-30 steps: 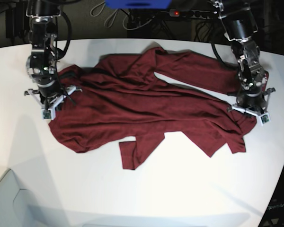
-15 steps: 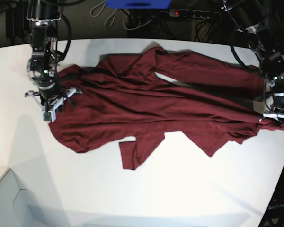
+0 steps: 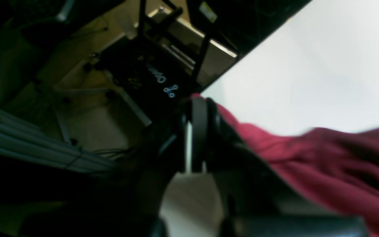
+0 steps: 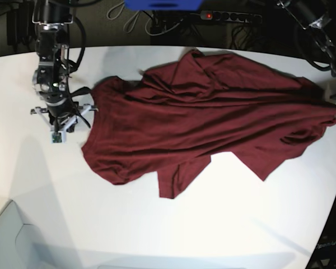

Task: Layout the t-shirt on the table in an organized manner, then fold the t-shirt properly
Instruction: 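Lower the left gripper onto the shirt and regrasp the hem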

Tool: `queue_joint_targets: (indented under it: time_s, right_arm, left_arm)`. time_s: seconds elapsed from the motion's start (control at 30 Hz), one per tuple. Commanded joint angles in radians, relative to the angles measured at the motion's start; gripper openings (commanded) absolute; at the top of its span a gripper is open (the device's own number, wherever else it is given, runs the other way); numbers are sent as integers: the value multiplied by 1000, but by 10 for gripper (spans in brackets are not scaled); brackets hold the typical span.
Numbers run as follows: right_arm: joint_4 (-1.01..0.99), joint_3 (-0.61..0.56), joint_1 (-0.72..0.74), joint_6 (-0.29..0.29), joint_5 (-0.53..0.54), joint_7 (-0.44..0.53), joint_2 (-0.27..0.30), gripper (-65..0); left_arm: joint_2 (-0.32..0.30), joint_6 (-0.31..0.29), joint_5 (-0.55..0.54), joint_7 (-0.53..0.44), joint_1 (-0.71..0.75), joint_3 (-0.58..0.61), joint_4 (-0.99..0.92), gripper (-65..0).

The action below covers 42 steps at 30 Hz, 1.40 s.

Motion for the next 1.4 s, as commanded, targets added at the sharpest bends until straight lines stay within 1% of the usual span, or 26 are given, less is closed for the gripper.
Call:
queue_joint_targets:
  time_s: [0.0,0.17,0.23,0.33,0.43,0.5,0.6,0.77,0.83,0.87,0.93,1.07,1.17,1.27,1.37]
  right_arm:
    - [15,-1,12,-4,5,20,2,-643]
    - [15,-1,9,-4,5,20,-3,-643]
    - [15,-1,6,-4,5,20,-3,-643]
    - [15,-1,4,-4,5,20,-3,-643]
    - [17,-1,4,-4,5,20,-3,-643]
    - [17,-1,3,-4,5,20,-3,-643]
    - [17,-1,3,-4,5,20,-3,-643]
    - [20,-1,3,-4,5,20,-1,-643]
    - [20,-1,3,-4,5,20,-1,-643]
    - [20,-1,3,-4,5,20,-1,-643]
    - [20,-1,3,-4,5,20,-1,-643]
    - [20,-1,6,-4,5,15,-1,-643]
    - [17,-1,9,-4,5,14,-1,-643]
    - [17,-1,12,-4,4,14,0,-643]
    - [17,-1,12,-4,2,14,2,-643]
  left_arm:
    - [-12,3,2,-13,6,-1,2,-641]
    - [8,3,2,-14,9,41,-79,-640]
    - [10,3,2,-13,11,44,-101,-619]
    - [10,3,2,-13,11,42,-133,-523]
    - [10,3,1,-13,25,42,-124,-420]
    - [13,3,-3,-13,31,41,-79,-383]
    - [39,3,-49,-13,39,33,29,-368]
    - [51,3,-153,-13,63,41,243,-368]
    - [51,3,-200,-13,48,54,289,-368]
    - [50,3,-223,-13,22,90,290,-368]
    - [42,6,-228,-13,-29,173,273,-368]
    - [42,12,-167,-14,-167,387,103,-368]
    - [53,12,-96,-22,-285,536,-81,-368]
    - [62,14,-69,-22,-362,622,-218,-376]
    - [76,14,-67,-22,-417,639,-334,-404]
